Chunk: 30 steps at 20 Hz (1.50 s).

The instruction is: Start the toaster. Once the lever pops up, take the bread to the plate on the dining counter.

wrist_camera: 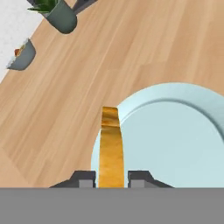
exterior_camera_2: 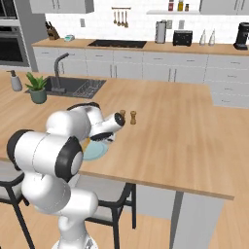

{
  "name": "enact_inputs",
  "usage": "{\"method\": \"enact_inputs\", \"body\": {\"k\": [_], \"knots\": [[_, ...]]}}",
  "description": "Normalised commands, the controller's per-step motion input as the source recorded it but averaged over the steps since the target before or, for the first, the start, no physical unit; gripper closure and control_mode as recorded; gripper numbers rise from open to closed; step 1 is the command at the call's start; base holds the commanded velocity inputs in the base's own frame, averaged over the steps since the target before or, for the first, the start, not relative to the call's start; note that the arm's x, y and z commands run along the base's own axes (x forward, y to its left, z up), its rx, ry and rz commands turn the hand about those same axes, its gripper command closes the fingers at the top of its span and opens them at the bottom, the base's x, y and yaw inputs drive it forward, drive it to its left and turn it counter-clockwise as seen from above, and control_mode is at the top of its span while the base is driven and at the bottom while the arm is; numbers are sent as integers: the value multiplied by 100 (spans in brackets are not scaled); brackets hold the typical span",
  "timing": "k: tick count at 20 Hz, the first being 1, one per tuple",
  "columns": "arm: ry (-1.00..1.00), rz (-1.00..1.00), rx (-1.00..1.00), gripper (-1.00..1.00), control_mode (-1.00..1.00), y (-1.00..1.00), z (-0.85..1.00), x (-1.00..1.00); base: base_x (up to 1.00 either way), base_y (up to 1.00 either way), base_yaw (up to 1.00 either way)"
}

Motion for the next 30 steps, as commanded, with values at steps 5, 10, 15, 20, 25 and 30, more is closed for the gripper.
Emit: {"method": "enact_inputs", "body": {"k": [5,10,15,20,25,30], "knots": [[-6,-3,-3,100,-100,2,-27,5,0,0,0],[-2,-3,-2,100,-100,0,-33,0,0,0,0],[-2,-4,-2,-100,-100,2,-17,0,0,0,0],[0,-3,-3,-100,-100,0,0,0,0,0,0],[0,-3,-4,-100,-100,0,6,0,0,0,0],[0,-5,-5,-100,-100,-6,37,-2,0,0,0]]}}
